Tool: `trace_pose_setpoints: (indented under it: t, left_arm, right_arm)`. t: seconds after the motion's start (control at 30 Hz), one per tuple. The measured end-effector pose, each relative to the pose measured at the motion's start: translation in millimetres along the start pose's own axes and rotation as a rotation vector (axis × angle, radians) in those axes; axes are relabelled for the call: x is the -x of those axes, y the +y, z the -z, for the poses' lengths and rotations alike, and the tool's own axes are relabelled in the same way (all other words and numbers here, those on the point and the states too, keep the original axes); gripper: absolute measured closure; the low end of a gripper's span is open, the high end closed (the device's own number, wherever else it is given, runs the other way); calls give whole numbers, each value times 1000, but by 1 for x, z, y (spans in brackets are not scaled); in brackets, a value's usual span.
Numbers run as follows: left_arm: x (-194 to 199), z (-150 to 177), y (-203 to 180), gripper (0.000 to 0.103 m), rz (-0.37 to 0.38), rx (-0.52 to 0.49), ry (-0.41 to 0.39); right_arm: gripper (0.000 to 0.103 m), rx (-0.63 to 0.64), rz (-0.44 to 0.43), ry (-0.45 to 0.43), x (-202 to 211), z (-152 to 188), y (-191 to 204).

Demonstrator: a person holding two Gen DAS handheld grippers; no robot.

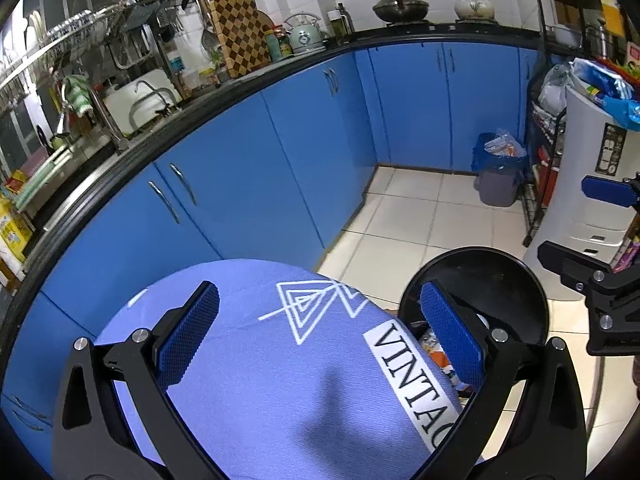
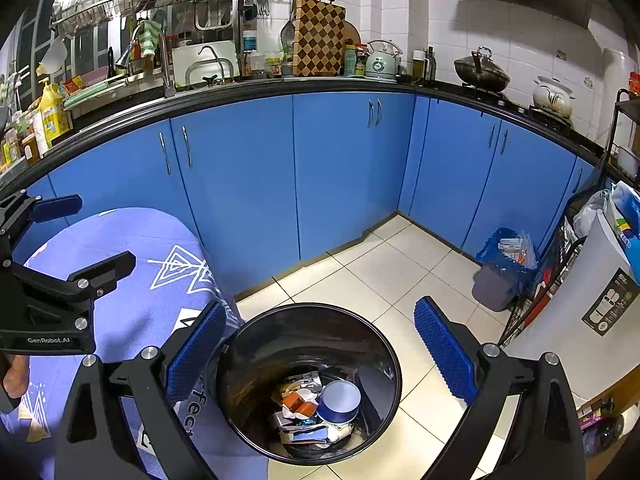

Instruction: Collect trash

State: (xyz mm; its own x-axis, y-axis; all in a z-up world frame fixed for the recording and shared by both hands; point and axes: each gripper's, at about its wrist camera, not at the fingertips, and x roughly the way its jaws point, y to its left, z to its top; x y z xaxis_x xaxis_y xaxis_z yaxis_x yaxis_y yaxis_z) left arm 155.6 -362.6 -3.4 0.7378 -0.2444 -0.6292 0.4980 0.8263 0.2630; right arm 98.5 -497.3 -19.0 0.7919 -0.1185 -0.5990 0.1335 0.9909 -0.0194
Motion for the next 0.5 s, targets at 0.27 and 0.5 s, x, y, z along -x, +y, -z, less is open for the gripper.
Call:
trace_pose_setpoints:
  t: [0.27,0.5]
  left_arm:
    - [1,2,-4,4,16,-13,10]
    - [4,1,1,4,7,-7,-4]
  right_arm:
    - [10,1,-2,-1,0,1,2]
    - [10,0,-2,-3,1,1,3]
